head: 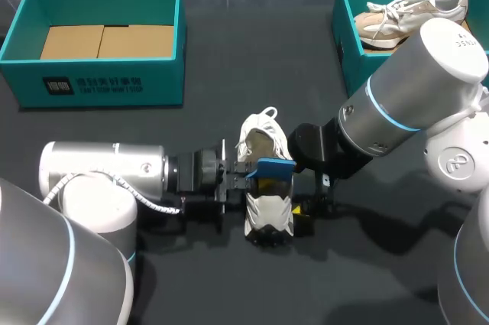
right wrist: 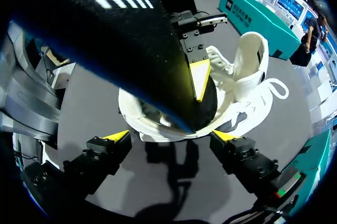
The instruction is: Take the shoe out of the shoebox, open the shoe tongue, remove and reinsert the insole, then place the shoe into the shoebox
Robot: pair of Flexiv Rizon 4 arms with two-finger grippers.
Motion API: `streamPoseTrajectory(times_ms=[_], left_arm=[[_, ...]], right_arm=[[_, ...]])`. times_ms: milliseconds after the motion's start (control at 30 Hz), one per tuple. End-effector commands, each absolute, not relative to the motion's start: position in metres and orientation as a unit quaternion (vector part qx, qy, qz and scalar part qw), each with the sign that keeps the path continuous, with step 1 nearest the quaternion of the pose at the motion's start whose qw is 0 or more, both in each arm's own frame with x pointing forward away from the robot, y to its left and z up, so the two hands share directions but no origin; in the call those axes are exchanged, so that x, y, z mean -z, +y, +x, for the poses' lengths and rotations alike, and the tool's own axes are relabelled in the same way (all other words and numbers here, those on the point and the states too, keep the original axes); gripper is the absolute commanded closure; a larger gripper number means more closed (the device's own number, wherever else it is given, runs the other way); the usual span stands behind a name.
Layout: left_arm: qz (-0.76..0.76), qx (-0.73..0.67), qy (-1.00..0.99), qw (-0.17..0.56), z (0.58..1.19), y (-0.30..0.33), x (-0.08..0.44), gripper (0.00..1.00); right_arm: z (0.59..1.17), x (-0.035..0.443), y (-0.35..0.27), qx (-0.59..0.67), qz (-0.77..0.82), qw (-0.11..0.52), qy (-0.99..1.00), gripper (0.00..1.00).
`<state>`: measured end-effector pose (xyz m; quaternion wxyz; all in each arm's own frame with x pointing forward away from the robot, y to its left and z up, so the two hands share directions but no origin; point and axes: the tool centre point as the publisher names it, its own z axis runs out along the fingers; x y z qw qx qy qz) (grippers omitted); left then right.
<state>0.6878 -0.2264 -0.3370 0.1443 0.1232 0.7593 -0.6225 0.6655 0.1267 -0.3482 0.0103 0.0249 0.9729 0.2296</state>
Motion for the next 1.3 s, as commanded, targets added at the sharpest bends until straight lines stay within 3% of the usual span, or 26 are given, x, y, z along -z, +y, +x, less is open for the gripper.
streamPoseTrajectory(times_ms=[33,200,600,733,833,1300], left_arm=[[0.127,0.625,0.756,0.147,0.686,-0.228,0.33,0.87],[0.134,0.628,0.752,0.152,0.683,-0.23,0.32,0.78],[0.162,0.633,0.736,0.177,0.667,-0.239,0.3,0.76],[0.172,0.634,0.728,0.194,0.662,-0.241,0.297,0.82],[0.181,0.63,0.726,0.209,0.661,-0.241,0.299,1.0],[0.212,0.608,0.729,0.232,0.675,-0.24,0.319,1.0]], right_arm=[[0.664,0.35,0.127,-0.23,0.025,0.011,0.973,0.0],[0.664,0.35,0.127,-0.23,0.025,0.011,0.973,0.0],[0.664,0.35,0.127,-0.23,0.025,0.011,0.973,0.0],[0.664,0.35,0.127,-0.23,0.025,0.011,0.973,0.0],[0.664,0.35,0.127,-0.23,0.025,0.011,0.973,0.0],[0.664,0.35,0.127,-0.23,0.025,0.011,0.973,0.0]])
